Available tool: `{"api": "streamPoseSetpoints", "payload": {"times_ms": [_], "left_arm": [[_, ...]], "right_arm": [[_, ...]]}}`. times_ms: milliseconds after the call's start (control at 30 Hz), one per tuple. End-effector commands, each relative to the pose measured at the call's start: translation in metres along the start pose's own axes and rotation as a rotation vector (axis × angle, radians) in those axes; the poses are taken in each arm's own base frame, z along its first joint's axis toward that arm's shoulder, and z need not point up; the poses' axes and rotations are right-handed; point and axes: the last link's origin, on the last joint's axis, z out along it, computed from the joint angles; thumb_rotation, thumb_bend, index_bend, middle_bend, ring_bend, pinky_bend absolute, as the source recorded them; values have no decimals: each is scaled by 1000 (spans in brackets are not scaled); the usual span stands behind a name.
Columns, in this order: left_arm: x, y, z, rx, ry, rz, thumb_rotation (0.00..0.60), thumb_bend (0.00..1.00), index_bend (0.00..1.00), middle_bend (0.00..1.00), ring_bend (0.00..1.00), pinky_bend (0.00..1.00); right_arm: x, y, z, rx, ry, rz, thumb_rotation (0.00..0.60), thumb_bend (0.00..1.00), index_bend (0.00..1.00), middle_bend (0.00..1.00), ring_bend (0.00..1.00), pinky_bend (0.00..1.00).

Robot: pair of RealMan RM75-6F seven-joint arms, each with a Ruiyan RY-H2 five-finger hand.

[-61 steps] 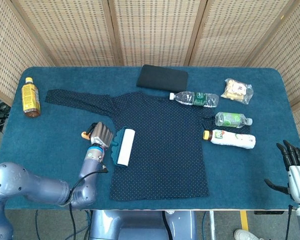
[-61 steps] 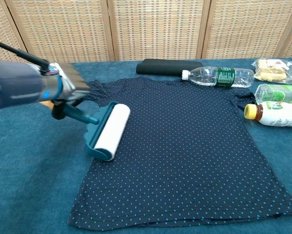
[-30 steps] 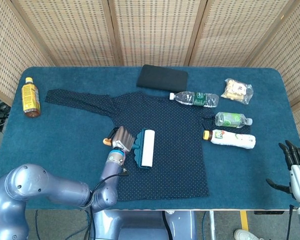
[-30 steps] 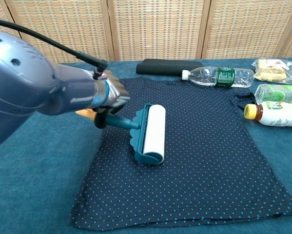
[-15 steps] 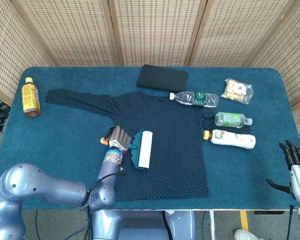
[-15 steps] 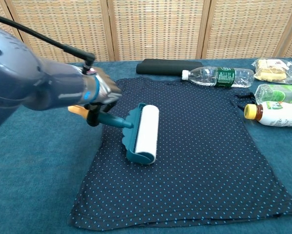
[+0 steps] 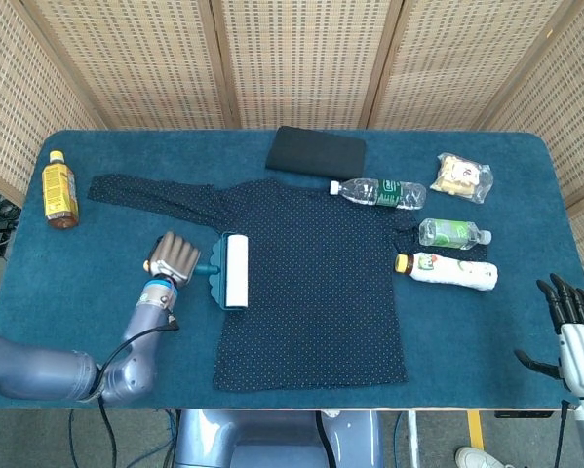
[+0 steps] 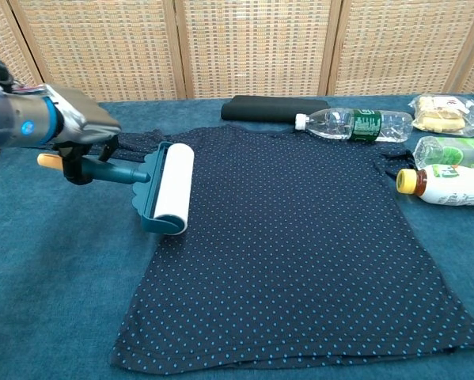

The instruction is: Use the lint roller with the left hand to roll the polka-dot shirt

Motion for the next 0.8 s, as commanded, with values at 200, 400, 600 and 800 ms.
{"api": "streamPoseSetpoints", "payload": {"times_ms": [200, 400, 600, 800], "left_arm": [[-48, -44, -20, 8, 62, -167, 600, 728, 858, 749, 620, 564], [-75, -60, -17, 22, 65, -194, 600, 689, 590, 484, 343, 398], [-82, -58, -5, 23, 96, -220, 600, 636, 637, 285, 289, 381], [-85, -47, 7, 15, 136, -248, 600, 635, 654, 313, 307, 385]], "right_arm": [[-1, -9, -5, 29, 7, -19, 600, 81, 14, 0, 0, 0], [0, -14, -7, 46, 16, -27, 600, 81, 14, 0, 0, 0], [-2, -16, -8, 53, 12, -34, 600, 81, 14, 0, 0, 0], [-3, -15, -8, 50, 6, -37, 600, 80, 14, 0, 0, 0]]}}
